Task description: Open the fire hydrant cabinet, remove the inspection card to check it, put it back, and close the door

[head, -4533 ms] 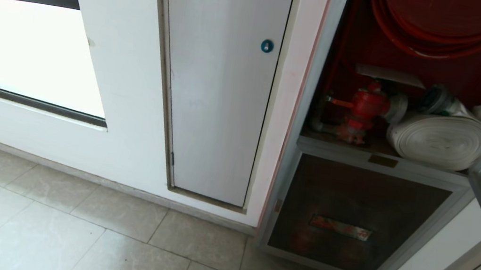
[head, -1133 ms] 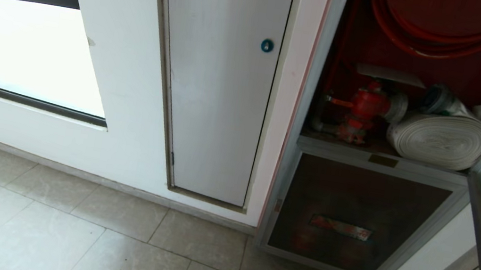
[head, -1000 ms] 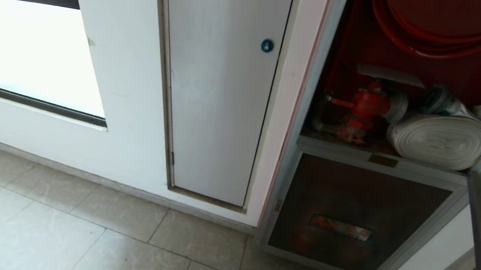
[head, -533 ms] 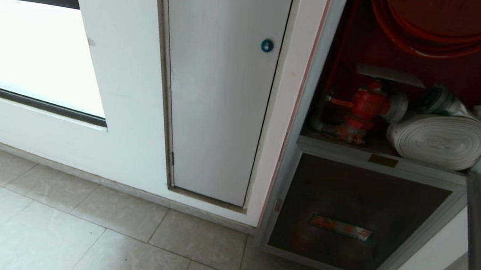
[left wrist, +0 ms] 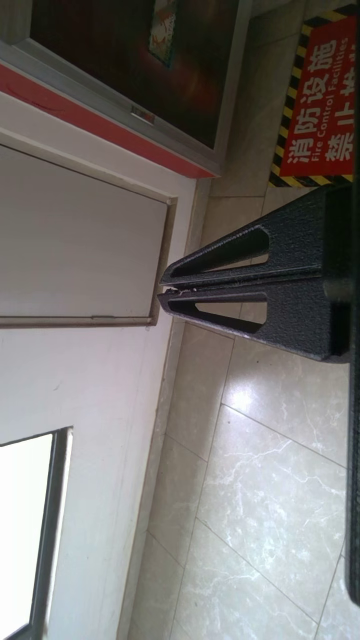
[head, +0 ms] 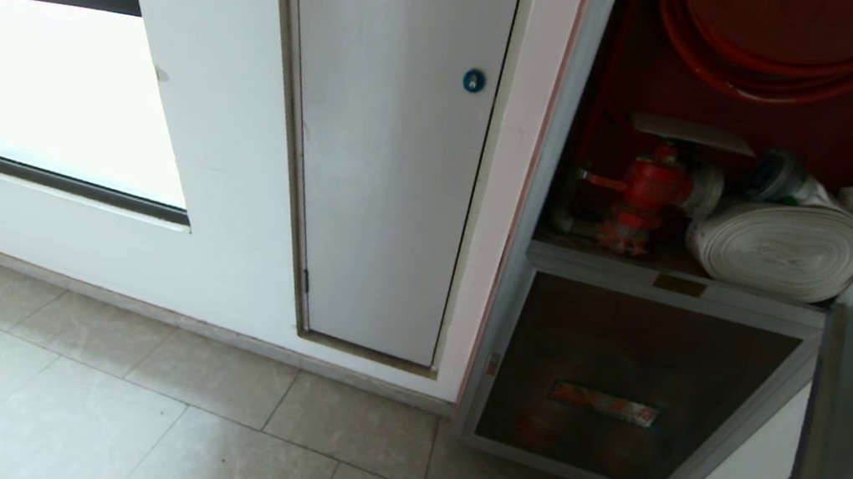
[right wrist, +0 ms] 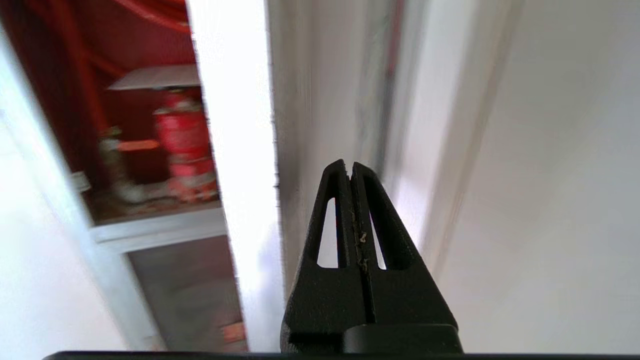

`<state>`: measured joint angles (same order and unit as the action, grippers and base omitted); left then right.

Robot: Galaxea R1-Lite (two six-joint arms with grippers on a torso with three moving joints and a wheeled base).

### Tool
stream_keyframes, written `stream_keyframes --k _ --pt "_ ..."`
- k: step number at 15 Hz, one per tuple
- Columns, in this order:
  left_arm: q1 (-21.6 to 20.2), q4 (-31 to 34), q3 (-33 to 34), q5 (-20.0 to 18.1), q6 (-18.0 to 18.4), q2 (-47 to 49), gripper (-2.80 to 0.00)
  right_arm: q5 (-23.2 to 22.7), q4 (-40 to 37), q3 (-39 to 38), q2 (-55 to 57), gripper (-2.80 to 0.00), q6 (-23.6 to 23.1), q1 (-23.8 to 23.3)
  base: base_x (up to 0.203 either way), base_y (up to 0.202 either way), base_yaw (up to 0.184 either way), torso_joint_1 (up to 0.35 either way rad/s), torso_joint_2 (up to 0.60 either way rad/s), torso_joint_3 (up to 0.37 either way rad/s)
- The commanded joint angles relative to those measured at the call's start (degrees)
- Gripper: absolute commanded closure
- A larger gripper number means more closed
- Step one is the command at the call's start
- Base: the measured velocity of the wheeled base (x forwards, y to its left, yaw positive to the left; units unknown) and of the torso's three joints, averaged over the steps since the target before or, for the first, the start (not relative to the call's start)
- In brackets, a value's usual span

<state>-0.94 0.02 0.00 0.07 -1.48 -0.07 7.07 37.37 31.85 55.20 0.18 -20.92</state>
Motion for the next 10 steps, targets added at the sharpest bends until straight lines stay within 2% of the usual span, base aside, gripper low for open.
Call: stream_keyframes --k 1,3,4,6,8,10 --pt "-0.03 -0.02 0.00 0.01 -0.02 0.07 0.00 -0.33 0.16 0.48 1.02 0.00 0.16 5.46 0.000 0.000 0.000 0.000 0.00 0.000" --pt "-0.03 -0.02 0.00 0.01 -0.02 0.07 0.00 -0.60 0.17 0.85 1.58 0.00 0.46 10.58 0.000 0.000 0.000 0.000 0.00 0.000" --pt "-0.03 -0.02 0.00 0.01 -0.02 0.07 0.00 -0.66 0.23 1.53 2.76 0.00 0.94 11.58 0.000 0.000 0.000 0.000 0.00 0.000" --pt "-0.03 -0.02 0.00 0.01 -0.02 0.07 0.00 -1.46 0.30 3.98 6.38 0.00 3.21 12.09 0.000 0.000 0.000 0.000 0.00 0.000" --pt "-0.03 -0.02 0.00 0.01 -0.02 0.07 0.00 -5.27 0.31 6.95 10.15 0.00 6.93 12.19 0.000 0.000 0.000 0.000 0.00 0.000" --pt "-0.03 -0.02 0.00 0.01 -0.02 0.07 0.00 -8.32 0.38 8.19 13.56 0.00 7.83 12.70 0.000 0.000 0.000 0.000 0.00 0.000"
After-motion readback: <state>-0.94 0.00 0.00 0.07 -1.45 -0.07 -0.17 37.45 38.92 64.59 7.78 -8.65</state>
